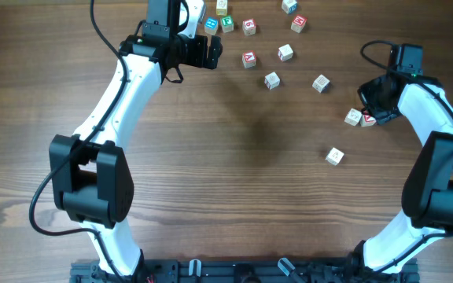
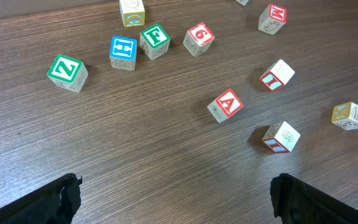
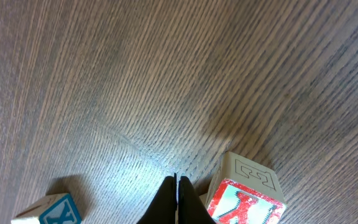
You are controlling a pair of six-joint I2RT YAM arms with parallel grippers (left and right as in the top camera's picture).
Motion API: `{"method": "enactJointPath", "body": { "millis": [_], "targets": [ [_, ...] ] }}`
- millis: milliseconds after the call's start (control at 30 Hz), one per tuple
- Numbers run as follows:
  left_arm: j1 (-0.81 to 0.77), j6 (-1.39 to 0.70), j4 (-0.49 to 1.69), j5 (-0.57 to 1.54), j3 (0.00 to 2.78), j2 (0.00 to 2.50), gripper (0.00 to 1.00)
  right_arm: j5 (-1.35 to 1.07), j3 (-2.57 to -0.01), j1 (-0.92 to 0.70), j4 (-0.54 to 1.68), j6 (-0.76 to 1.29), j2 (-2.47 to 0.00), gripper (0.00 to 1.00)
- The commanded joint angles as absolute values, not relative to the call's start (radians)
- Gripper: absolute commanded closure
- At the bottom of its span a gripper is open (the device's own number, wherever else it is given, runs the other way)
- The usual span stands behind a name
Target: Form a circle
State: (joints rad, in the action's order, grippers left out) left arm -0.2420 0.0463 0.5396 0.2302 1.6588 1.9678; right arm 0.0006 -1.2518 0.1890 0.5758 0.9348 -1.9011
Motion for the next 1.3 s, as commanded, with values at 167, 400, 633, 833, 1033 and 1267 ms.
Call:
{"method": "enactJointPath", "body": {
  "millis": [167, 400, 633, 833, 1033, 1267],
  "targets": [
    [-0.247, 0.044, 0.54, 0.235, 1.654, 1.977, 0.0, -0.009, -1.254, 0.188, 0.57, 0.957, -1.924, 0.96],
    [-0.247, 0.044, 0.54, 0.235, 1.654, 1.977, 0.0, -0.008, -1.254, 0.188, 0.57, 0.945, -1.924, 0.96],
    [-0.247, 0.044, 0.54, 0.235, 1.654, 1.977, 0.0, 0.0, -1.254, 0.188, 0.559, 0.917, -1.924, 0.96],
    [-0.247, 0.044, 0.54, 0.235, 1.654, 1.977, 0.0, 0.0, -1.254, 0.188, 0.575, 0.916, -1.924, 0.96],
    [-0.247, 0.044, 0.54, 0.235, 1.654, 1.977, 0.0, -0.001, -1.254, 0.188, 0.597, 0.916, -1.924, 0.96],
    [-0.247, 0.044, 0.54, 0.235, 1.654, 1.977, 0.0, -0.001, -1.254, 0.188, 0.617, 0.916, -1.924, 0.96]
  ]
}}
